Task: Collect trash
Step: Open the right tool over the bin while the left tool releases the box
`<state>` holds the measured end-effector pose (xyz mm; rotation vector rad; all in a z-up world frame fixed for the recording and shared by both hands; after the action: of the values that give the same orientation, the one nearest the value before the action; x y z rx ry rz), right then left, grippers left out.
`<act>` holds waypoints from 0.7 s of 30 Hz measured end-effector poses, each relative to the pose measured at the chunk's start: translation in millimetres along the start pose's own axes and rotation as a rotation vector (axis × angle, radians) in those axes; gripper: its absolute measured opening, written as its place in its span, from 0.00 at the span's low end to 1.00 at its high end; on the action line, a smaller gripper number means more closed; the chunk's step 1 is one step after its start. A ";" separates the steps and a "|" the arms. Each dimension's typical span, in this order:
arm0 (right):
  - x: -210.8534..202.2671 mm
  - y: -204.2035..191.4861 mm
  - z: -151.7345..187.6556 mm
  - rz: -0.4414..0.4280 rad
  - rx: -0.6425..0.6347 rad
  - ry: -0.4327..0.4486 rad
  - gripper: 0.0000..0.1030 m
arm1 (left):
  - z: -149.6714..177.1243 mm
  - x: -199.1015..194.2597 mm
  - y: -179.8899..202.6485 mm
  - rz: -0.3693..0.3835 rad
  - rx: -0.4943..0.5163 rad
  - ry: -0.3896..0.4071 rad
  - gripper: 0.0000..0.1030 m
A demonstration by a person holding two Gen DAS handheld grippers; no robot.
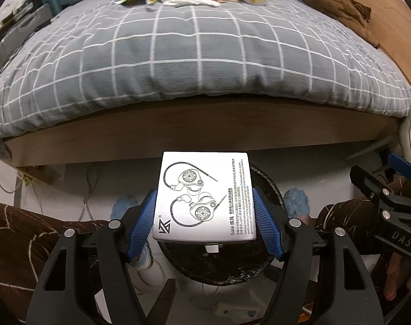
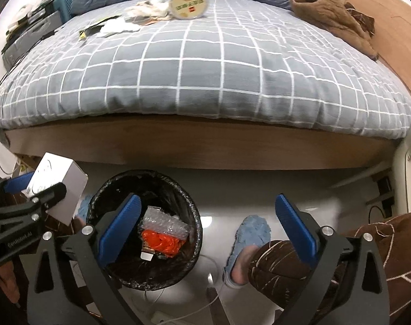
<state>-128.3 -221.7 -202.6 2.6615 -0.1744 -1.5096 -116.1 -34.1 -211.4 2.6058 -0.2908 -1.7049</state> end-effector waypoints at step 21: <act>-13.0 -1.5 -30.7 0.022 -0.002 0.096 0.93 | -15.6 -14.2 -22.9 -0.089 -0.023 0.085 0.94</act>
<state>-108.5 -218.2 -176.0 2.7142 -0.1952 -1.3711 -104.1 -10.7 -194.8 2.7039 -0.1548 -1.6066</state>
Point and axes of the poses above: each gripper's, at about its wrist camera, not at the fingertips, and x roughly the way its jaws point, y to its right, z to its underside, the point moved 5 cm from there along x, roughly the way its jaws point, and after that the axes turned 6 degrees about z, right-handed, at the moved point
